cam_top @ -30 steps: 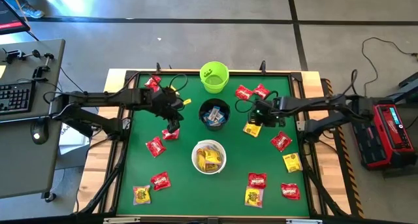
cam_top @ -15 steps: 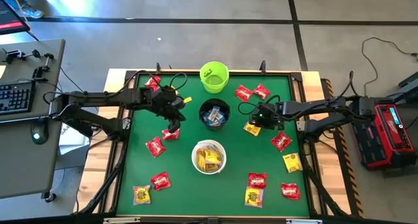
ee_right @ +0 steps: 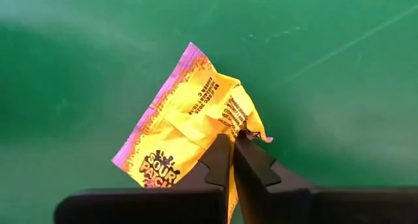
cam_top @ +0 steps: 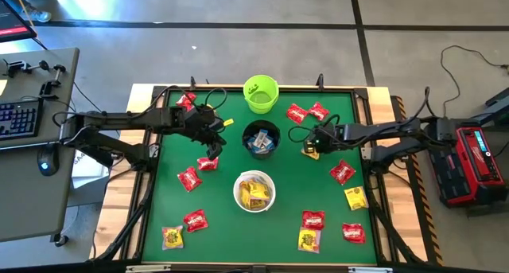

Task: Sort candy by brand, put in halloween buckets
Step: Put the yellow candy into the white bucket

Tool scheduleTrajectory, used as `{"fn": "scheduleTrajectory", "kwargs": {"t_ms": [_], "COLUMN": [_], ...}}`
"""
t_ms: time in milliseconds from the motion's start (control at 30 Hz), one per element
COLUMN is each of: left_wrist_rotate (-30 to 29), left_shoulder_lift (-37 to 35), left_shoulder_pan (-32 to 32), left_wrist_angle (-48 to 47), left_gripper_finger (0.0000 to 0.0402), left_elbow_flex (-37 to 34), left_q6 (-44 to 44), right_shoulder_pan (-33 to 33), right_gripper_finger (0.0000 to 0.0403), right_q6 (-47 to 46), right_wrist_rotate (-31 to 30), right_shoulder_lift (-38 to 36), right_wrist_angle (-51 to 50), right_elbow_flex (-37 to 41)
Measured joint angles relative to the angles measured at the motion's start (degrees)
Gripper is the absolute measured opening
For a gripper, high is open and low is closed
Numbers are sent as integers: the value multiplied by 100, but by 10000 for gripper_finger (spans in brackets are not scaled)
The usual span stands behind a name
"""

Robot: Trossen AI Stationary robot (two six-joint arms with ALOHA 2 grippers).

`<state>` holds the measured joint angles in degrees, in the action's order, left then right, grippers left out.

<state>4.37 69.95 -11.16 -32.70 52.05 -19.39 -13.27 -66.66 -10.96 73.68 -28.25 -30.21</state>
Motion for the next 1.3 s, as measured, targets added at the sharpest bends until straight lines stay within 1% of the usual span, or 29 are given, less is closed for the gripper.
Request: {"fn": "scheduleTrajectory", "kwargs": {"t_ms": [67,133,200,300,433,500,567,667,800,967,1067,1200,1300], "left_wrist_rotate": [-189,-349,-341,-167,-105,-214,-337,-362,-368,-409,-759,-1560,-1607], "left_shoulder_lift": [0,2,-5,-77,-236,-350,-463,-630,-822,-1009,-1096,-1213,-1270], "left_shoulder_pan": [46,83,84,81,110,147,169,175,175,173,169,186,186], "left_wrist_angle": [20,179,570,1009,1370,1557,1714,1893,1997,2034,2012,2044,2034], "left_gripper_finger": [7,7,7,7,7,7,7,7,7,7,7,7,7], "left_elbow_flex": [0,-8,-98,-366,-709,-925,-1125,-1428,-1708,-1884,-1977,-2084,-2127], "left_q6": [243,515,730,794,747,706,642,517,373,501,539,293,470], "right_shoulder_pan": [50,108,191,391,801,1018,1263,1631,2078,2605,2806,2992,3128], "right_gripper_finger": [3,1,1,0,0,0,0,0,0,0,0,0,0], "right_q6": [112,74,74,106,359,518,895,1434,1730,1813,1892,1602,1269], "right_wrist_rotate": [-16,-243,-496,-592,-878,-1051,-1089,-1084,-1062,-967,-663,-275,-232], "right_shoulder_lift": [-69,-123,-137,-166,-163,-165,-162,3,611,1753,2430,3265,3832], "right_wrist_angle": [-183,-455,-727,-925,-1595,-1890,-1937,-1859,-2035,-2287,-2363,-2476,-2664], "right_elbow_flex": [-134,-334,-566,-1093,-2050,-2589,-3058,-3726,-4500,-5620,-6316,-7045,-7459]}}
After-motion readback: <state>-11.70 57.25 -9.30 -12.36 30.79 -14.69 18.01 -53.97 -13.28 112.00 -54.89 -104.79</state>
